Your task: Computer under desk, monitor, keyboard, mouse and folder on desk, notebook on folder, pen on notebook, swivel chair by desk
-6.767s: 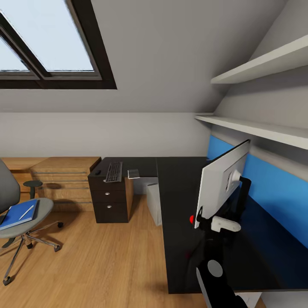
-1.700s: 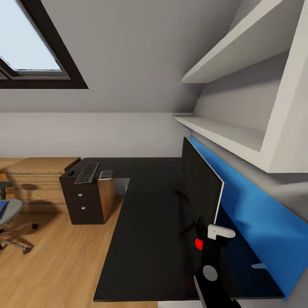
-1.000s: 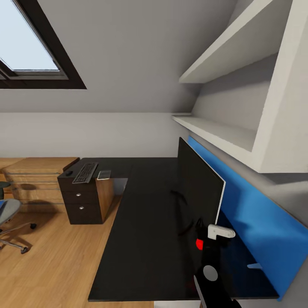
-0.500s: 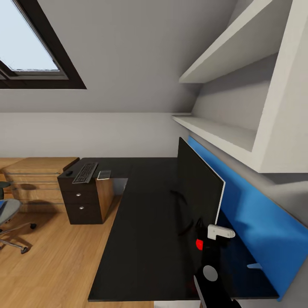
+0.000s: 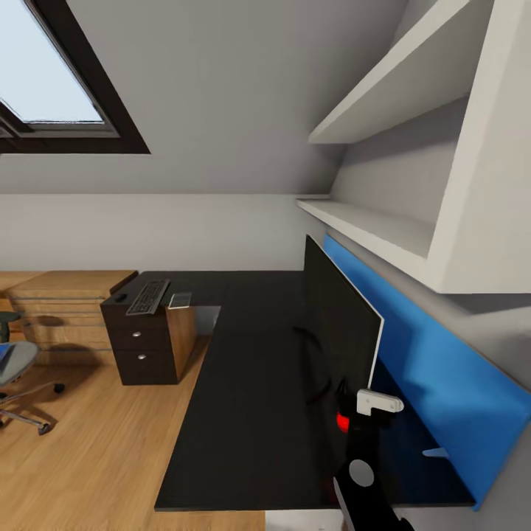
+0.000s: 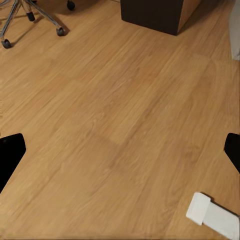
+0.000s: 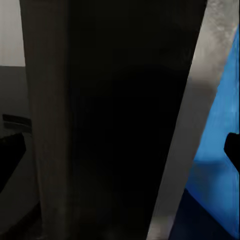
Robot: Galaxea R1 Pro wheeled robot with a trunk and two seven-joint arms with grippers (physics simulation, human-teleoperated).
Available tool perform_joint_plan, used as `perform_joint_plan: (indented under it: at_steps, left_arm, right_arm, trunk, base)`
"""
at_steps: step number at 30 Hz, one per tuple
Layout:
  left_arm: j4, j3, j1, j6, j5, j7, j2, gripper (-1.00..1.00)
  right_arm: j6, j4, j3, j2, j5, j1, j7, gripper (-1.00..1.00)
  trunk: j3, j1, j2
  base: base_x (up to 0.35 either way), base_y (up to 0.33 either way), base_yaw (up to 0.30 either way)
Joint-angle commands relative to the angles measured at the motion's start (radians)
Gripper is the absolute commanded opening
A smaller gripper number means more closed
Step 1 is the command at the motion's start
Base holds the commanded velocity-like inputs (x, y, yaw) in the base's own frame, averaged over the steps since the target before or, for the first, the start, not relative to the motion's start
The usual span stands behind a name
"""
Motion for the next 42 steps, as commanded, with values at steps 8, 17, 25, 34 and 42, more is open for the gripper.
perform_joint_plan:
  at_steps: [8, 17, 25, 34, 42]
  left_arm:
    - [-0.002, -0.001, -0.001, -0.006, 0.008, 0.004, 0.002, 1.00]
    - [-0.002, -0.001, -0.001, -0.006, 0.008, 0.004, 0.002, 1.00]
    - [-0.002, -0.001, -0.001, -0.005, 0.008, 0.003, 0.001, 1.00]
    - [0.000, -0.001, -0.001, -0.001, 0.011, 0.001, 0.002, 1.00]
    - [0.000, -0.001, -0.001, 0.000, 0.010, -0.002, 0.002, 1.00]
  right_arm:
    - [0.000, 0.003, 0.000, 0.000, 0.006, -0.001, -0.005, 1.00]
    - [0.000, 0.003, 0.001, 0.000, 0.006, -0.001, -0.005, 1.00]
    - [0.000, 0.005, 0.001, 0.000, 0.004, -0.001, 0.006, 1.00]
    - [0.005, 0.035, 0.003, 0.003, 0.002, -0.001, 0.093, 1.00]
    - [-0.035, 0.233, 0.041, 0.001, -0.002, 0.002, 0.092, 1.00]
  trunk:
    - [-0.001, 0.000, -0.001]
    - [-0.001, 0.000, -0.001]
    - [-0.001, 0.000, -0.001]
    - [-0.001, 0.000, -0.001]
    - [-0.001, 0.000, -0.001]
  base:
    - [-0.301, 0.000, 0.000]
    - [-0.332, 0.000, 0.000]
    - [-0.332, 0.000, 0.000]
    - [-0.333, 0.000, 0.000]
    - [-0.333, 0.001, 0.000]
